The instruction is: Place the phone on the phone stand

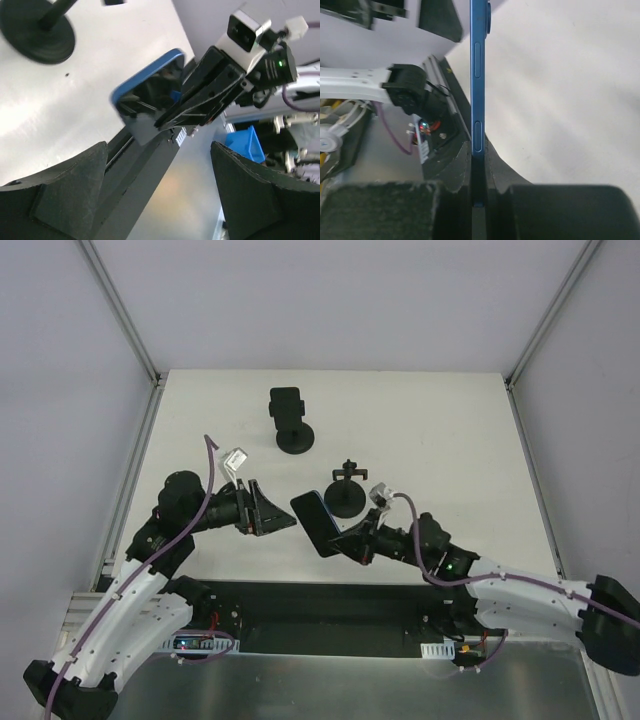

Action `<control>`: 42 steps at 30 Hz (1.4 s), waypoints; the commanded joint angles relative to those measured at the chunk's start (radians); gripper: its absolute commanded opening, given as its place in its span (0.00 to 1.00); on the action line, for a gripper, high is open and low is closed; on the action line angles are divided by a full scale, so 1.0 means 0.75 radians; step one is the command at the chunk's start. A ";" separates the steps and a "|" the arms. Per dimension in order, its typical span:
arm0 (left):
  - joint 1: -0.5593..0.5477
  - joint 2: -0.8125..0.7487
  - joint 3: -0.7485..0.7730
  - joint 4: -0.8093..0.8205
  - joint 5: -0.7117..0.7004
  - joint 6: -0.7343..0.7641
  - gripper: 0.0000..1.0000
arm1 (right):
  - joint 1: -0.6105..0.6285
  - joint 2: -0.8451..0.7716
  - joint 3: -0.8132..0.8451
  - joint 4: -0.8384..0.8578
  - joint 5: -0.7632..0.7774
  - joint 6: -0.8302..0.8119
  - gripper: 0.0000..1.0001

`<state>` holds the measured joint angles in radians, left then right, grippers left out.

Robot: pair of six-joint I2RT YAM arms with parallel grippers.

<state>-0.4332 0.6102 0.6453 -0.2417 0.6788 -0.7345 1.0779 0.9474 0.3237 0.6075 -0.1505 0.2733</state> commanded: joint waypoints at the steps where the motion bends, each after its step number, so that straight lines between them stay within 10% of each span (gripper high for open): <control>1: -0.011 -0.008 -0.052 0.415 0.258 0.033 0.77 | -0.067 -0.263 -0.053 0.180 -0.253 0.030 0.01; 7: -0.109 0.104 -0.147 1.146 0.365 -0.274 0.78 | -0.091 -0.431 -0.074 0.180 -0.331 0.061 0.01; 12: -0.310 0.209 -0.030 1.165 0.289 -0.156 0.82 | -0.095 -0.457 -0.059 0.215 -0.372 0.075 0.01; 20: -0.429 0.338 0.058 1.189 0.222 -0.113 0.41 | -0.097 -0.478 -0.059 0.231 -0.380 0.067 0.01; 33: -0.513 0.377 0.140 1.245 0.195 -0.070 0.00 | -0.112 -0.500 -0.084 0.245 -0.382 0.090 0.01; 40: -0.513 0.324 0.168 1.104 0.150 0.008 0.00 | -0.124 -0.519 -0.121 0.227 -0.366 0.114 0.01; 41: -0.513 0.322 0.199 1.025 0.140 0.026 0.00 | -0.130 -0.525 -0.100 0.182 -0.342 0.102 0.07; 42: -0.513 0.316 0.229 0.947 0.102 0.057 0.00 | -0.132 -0.535 -0.074 -0.031 -0.305 0.078 0.39</control>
<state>-0.8055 0.9058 0.7006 0.4969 0.7689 -0.7097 0.9974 0.5755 0.2436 0.7128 -0.4358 0.3626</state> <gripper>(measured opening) 0.074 0.076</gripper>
